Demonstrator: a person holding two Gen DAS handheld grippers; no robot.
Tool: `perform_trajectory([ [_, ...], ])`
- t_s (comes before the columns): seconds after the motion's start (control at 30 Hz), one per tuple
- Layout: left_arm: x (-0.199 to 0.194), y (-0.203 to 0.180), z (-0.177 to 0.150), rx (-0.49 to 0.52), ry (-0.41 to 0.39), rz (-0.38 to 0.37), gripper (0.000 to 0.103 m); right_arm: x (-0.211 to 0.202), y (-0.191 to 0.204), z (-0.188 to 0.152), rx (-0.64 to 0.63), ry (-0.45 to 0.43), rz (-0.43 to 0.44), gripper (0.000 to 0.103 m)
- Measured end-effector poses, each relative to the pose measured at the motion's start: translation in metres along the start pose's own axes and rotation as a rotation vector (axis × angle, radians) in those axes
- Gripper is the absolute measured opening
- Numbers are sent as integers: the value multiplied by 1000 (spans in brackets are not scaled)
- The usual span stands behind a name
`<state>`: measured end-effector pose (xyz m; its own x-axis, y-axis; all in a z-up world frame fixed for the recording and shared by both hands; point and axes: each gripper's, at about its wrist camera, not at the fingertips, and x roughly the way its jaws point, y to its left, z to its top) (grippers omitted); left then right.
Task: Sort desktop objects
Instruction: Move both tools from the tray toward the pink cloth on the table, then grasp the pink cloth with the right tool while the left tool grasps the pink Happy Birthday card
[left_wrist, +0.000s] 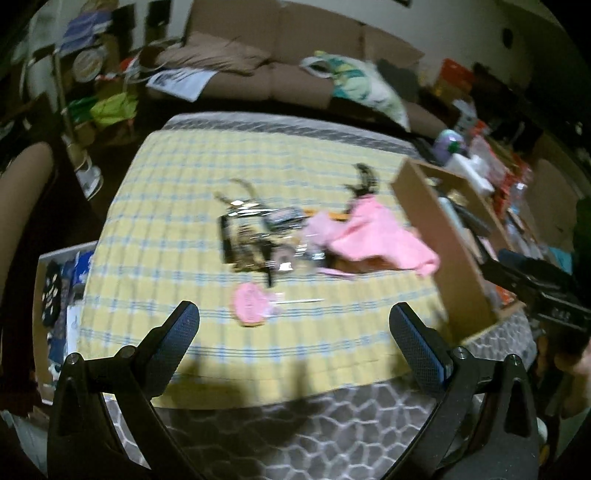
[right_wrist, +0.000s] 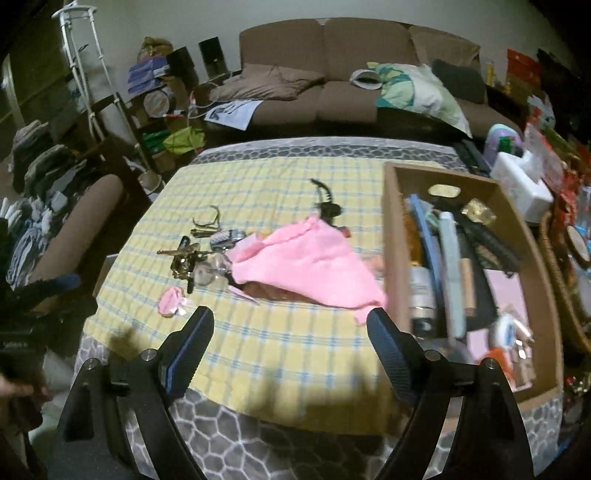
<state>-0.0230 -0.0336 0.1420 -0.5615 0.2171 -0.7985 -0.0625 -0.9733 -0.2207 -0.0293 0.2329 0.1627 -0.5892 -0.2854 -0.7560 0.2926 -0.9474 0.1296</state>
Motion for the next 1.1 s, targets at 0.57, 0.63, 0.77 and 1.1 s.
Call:
perform_trajectory([
  [0.57,111,37,-15,67,172,74,103,134,-5,8,37,66,11,87],
  [0.63,120,37,-16,82,183,84,103,142,-7,12,38,65,11,87],
  [0.77,135,29,-20,117,198,71,103,158,-6,18,18,68,10,86],
  [1.1,154,13,-19,208,184,103,93,166,-2,18,18,89,99,20],
])
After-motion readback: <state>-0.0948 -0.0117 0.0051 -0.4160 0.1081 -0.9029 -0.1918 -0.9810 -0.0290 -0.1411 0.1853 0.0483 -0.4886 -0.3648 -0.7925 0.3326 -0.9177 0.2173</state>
